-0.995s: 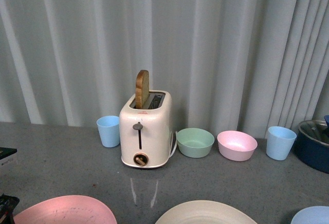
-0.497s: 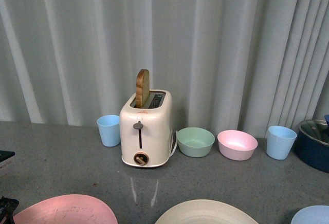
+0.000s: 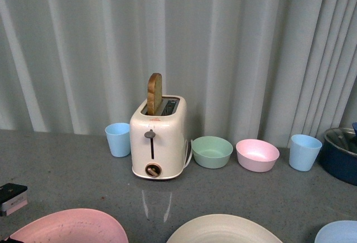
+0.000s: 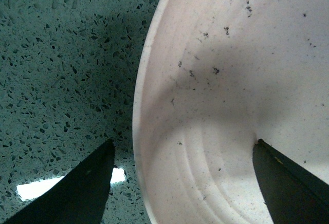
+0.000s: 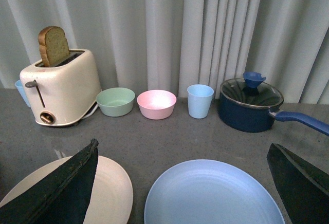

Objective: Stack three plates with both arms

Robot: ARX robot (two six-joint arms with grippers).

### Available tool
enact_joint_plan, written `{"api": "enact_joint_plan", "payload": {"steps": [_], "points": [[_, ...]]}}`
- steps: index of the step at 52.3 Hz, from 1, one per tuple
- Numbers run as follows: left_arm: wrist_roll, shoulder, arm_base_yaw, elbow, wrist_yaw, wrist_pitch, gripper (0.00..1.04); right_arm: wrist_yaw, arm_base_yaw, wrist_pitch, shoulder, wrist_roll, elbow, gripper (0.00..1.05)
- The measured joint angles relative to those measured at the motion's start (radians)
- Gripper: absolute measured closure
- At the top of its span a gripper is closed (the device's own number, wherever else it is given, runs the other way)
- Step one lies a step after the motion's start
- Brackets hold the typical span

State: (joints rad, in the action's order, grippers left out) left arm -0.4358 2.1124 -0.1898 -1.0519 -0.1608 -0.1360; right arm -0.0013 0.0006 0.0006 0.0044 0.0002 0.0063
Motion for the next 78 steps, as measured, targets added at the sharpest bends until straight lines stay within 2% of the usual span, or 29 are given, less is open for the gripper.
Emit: {"api": "enact_joint_plan", "payload": {"steps": [2,8,21,24,41,55,60,70,78], "points": [[-0.001,0.001,0.000,0.002,-0.003,0.003,0.31,0.000,0.000,0.000,0.000,0.000,0.000,0.07],[-0.002,0.002,0.000,0.005,0.000,0.015,0.58,0.000,0.000,0.000,0.000,0.000,0.000,0.07],[0.005,-0.006,-0.008,0.001,-0.009,0.016,0.94,0.000,0.000,0.000,0.000,0.000,0.000,0.07],[0.019,-0.012,-0.008,-0.005,-0.023,0.007,0.99,0.000,0.000,0.000,0.000,0.000,0.000,0.07],[0.016,-0.057,-0.015,-0.040,-0.042,-0.070,1.00,0.000,0.000,0.000,0.000,0.000,0.000,0.07],[-0.024,-0.167,-0.039,-0.182,-0.056,-0.277,1.01,0.000,0.000,0.000,0.000,0.000,0.000,0.07],[-0.026,-0.209,-0.036,-0.225,-0.092,-0.352,1.01,0.000,0.000,0.000,0.000,0.000,0.000,0.07],[-0.013,-0.291,0.034,-0.262,-0.127,-0.465,1.01,0.000,0.000,0.000,0.000,0.000,0.000,0.07],[0.051,-0.337,0.153,-0.263,-0.184,-0.510,1.01,0.000,0.000,0.000,0.000,0.000,0.000,0.07]]}}
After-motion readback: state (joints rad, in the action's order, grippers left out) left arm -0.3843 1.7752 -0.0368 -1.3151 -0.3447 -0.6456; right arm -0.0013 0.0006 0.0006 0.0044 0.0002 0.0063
